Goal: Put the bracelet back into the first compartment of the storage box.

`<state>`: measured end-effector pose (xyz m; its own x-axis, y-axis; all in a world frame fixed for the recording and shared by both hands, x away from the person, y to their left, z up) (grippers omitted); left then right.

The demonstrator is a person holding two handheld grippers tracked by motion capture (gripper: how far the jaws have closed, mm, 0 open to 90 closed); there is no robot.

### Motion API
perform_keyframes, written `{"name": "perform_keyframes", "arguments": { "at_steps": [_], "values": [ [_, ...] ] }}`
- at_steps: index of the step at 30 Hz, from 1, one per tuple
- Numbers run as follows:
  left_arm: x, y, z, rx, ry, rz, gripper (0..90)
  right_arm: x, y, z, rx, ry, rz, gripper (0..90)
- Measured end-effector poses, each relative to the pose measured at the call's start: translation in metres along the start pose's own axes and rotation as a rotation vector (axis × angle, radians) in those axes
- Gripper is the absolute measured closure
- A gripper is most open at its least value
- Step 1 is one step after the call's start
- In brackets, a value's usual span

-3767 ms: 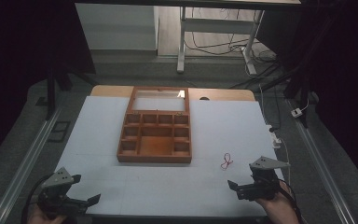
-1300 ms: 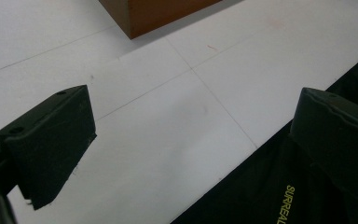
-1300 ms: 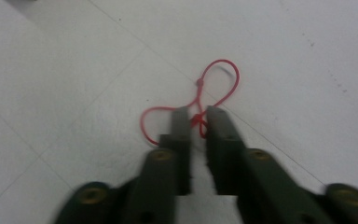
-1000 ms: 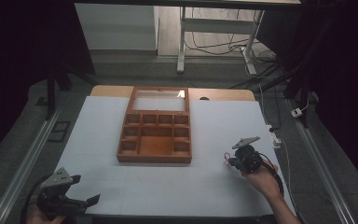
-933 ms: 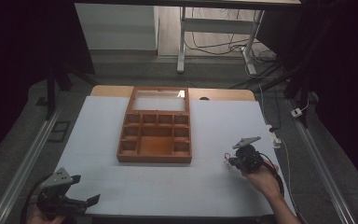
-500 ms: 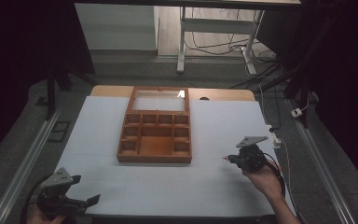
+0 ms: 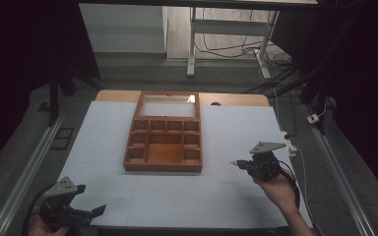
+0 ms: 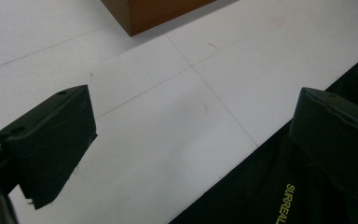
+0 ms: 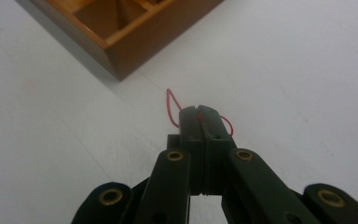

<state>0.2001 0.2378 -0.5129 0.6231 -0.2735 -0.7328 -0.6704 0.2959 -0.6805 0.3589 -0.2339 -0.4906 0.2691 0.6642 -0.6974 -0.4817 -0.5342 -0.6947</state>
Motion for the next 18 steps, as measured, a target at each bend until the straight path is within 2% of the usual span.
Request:
{"name": "perform_keyframes", "arguments": {
  "at_steps": [1,4,12,18],
  "values": [
    [0.0,0.0,0.0,0.003,-0.002,0.002,0.7,-0.002,-0.005,0.002,-0.003,-0.006,-0.026,89.2],
    [0.0,0.0,0.0,0.003,-0.002,0.005,0.7,-0.004,-0.01,0.005,-0.005,-0.011,-0.051,89.1],
    [0.0,0.0,0.0,-0.002,-0.002,0.0,0.7,-0.006,-0.026,0.011,-0.022,-0.043,-0.077,89.1],
    [0.0,0.0,0.001,-0.002,0.001,0.0,0.7,-0.004,-0.043,0.018,-0.053,-0.066,-0.089,89.2]
  ]
}}
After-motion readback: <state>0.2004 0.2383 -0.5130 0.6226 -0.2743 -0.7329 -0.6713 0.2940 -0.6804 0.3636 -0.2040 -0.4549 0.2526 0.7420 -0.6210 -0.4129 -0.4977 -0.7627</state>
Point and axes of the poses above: each handheld gripper's, and its own axes: x roughly forward along the jaws, y roughly out of its underside, z roughly to its left, the point moved 6 cm from there along x, roughly forward along the jaws, and after that the axes turned 15 degrees about -y, right-handed, at the moved point
